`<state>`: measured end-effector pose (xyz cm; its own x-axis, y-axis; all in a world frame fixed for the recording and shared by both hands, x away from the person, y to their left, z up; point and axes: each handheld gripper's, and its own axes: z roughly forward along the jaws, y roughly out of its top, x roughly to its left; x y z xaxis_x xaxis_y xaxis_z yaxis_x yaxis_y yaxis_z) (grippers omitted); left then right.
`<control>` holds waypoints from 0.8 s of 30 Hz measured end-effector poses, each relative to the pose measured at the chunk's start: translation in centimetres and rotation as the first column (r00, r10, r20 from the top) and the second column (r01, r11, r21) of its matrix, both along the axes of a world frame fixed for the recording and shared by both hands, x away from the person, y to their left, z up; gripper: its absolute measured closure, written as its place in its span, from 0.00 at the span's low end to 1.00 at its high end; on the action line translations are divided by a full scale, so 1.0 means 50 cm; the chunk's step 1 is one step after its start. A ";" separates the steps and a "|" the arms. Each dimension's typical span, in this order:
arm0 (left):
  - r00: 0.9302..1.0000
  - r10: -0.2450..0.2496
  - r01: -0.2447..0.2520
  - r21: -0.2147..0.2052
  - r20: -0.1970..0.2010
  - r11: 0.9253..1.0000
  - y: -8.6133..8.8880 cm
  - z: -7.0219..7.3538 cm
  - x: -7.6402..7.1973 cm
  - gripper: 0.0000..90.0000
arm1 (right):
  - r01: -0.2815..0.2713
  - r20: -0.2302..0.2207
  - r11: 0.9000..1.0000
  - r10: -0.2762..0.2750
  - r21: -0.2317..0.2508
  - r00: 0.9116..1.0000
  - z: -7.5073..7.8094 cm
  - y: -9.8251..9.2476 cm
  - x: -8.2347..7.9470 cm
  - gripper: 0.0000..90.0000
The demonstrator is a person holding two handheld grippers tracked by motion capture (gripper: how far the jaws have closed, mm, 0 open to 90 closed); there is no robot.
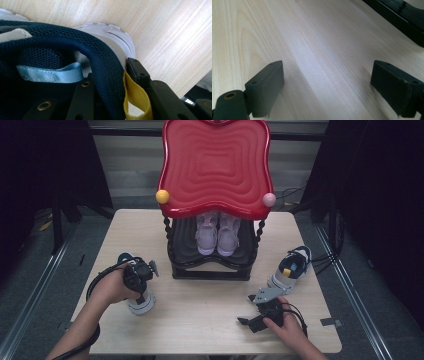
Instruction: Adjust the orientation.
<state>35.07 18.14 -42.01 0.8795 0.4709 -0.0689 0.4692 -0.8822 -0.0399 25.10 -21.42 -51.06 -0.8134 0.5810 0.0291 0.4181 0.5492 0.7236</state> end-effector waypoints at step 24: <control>0.999 -0.044 0.044 -0.008 -0.018 0.999 -0.013 0.026 -0.010 0.78 | 0.001 -0.001 1.000 -0.001 0.002 1.000 0.000 0.000 0.000 0.12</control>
